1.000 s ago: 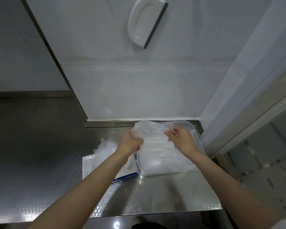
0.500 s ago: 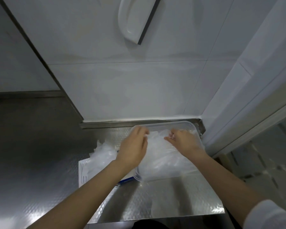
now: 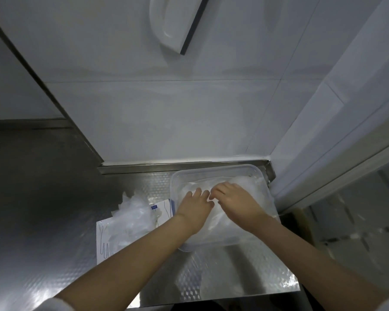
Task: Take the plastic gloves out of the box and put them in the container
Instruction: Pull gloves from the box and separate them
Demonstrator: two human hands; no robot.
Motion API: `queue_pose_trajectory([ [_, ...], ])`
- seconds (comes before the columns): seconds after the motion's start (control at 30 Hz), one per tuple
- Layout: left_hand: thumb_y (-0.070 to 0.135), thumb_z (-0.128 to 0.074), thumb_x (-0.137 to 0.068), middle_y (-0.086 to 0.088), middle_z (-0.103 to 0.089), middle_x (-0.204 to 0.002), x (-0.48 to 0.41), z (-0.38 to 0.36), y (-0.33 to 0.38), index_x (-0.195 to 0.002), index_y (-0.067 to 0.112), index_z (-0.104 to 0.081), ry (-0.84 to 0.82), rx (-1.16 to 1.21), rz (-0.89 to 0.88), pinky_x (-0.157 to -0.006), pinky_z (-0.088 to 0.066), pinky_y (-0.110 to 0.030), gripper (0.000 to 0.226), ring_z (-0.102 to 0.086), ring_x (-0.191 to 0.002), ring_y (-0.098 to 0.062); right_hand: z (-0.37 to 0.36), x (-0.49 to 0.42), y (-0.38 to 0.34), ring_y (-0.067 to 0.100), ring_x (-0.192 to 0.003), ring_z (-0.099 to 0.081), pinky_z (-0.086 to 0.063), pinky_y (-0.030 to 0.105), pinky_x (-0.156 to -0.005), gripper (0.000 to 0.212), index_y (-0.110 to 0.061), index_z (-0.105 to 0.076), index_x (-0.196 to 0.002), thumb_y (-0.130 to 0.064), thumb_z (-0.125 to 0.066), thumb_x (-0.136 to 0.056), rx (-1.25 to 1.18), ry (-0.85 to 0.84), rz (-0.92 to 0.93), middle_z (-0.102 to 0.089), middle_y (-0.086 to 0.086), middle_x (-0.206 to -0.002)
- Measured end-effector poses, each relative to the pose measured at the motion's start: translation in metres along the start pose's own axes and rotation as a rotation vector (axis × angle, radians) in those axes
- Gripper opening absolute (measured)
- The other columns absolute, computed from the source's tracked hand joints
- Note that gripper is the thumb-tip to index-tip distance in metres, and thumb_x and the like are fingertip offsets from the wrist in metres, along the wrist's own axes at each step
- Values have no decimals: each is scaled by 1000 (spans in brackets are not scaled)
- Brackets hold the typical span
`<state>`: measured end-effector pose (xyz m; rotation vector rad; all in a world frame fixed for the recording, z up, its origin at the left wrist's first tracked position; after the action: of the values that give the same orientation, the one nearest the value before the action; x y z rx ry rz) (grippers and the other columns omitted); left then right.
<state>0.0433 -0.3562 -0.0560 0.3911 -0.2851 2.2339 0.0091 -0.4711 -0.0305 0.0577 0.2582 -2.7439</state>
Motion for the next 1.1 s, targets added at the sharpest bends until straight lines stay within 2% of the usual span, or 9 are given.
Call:
queue_pose_trajectory([
  [0.07,16,-55,-94,-13,-25,-147,-2,-4,-1,-136,13,-41,-52,-1,5,-103,-30,-42,45,-22,-136,-34,-19,-2,15,21,-131,-40,-35,31,-103,52,-18,-47,-134,-12,-65,-86,-24,-186,-140,-41,3,-144],
  [0.13,14,-59,-91,-15,-19,-148,-4,-9,-3,-139,12,-35,-130,16,33,-102,-33,-44,54,-17,-138,-38,-30,-1,27,19,-137,-28,-33,32,-108,66,-22,-31,-145,-20,-65,-87,-12,-366,-242,-24,-1,-154],
  [0.37,-4,-57,-84,-15,-9,-152,-12,-20,-5,-144,18,-24,-290,169,65,-96,-44,-48,72,-25,-133,-42,-41,10,42,17,-132,-34,-41,31,-98,72,-29,-29,-144,-34,-68,-84,23,-486,-322,-23,-7,-151],
  [0.57,2,-62,-84,-12,-10,-153,-14,-23,-6,-146,21,-20,-346,133,58,-97,-44,-44,77,-25,-135,-38,-44,9,43,19,-139,-26,-36,34,-105,70,-29,-29,-146,-33,-66,-86,4,-559,-334,-20,-5,-154],
  [0.7,17,-58,-92,-13,-29,-146,-8,-8,-11,-143,15,-27,-328,-58,-1,-99,-38,-40,60,-38,-129,-32,-27,-1,37,24,-129,-41,-40,35,-102,62,-19,-40,-140,-26,-67,-86,7,-617,-363,-34,3,-147],
  [0.8,26,-45,-98,-11,-45,-136,2,16,-19,-138,13,-36,-141,-98,-6,-101,-32,-39,42,-45,-123,-29,0,-12,18,23,-123,-48,-43,36,-99,43,-16,-47,-135,-24,-56,-94,57,-493,-369,-49,5,-138],
  [0.9,17,-43,-96,-5,-52,-129,27,41,-34,-132,16,-43,225,67,45,-102,-30,-38,36,-49,-118,-24,23,-18,-18,19,-124,-47,-42,32,-97,35,-19,-49,-133,-22,-46,-99,-78,-199,-342,-53,1,-134],
  [1.0,2,-54,-83,-3,-58,-114,67,51,-57,-114,16,-56,555,279,148,-92,-35,-35,34,-54,-106,-23,37,-21,-65,16,-117,-49,-44,30,-91,31,-15,-52,-128,-16,-45,-99,-260,30,-224,-55,2,-127],
  [1.1,-11,-63,-68,-6,-60,-94,104,32,-85,-92,11,-61,672,306,332,-76,-37,-34,34,-58,-86,-26,32,-24,-104,15,-112,-50,-45,29,-90,30,-13,-50,-129,-14,-44,-99,-348,55,-119,-52,2,-125],
])
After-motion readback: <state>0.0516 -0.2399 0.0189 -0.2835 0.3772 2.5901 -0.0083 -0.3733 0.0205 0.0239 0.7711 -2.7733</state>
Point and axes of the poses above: each hand's wrist, its own x-axis away from the middle knuckle, its own z-axis out of the back of the hand, y = z × x, the point moved 3 cm from there along -x, towards the middle knuckle
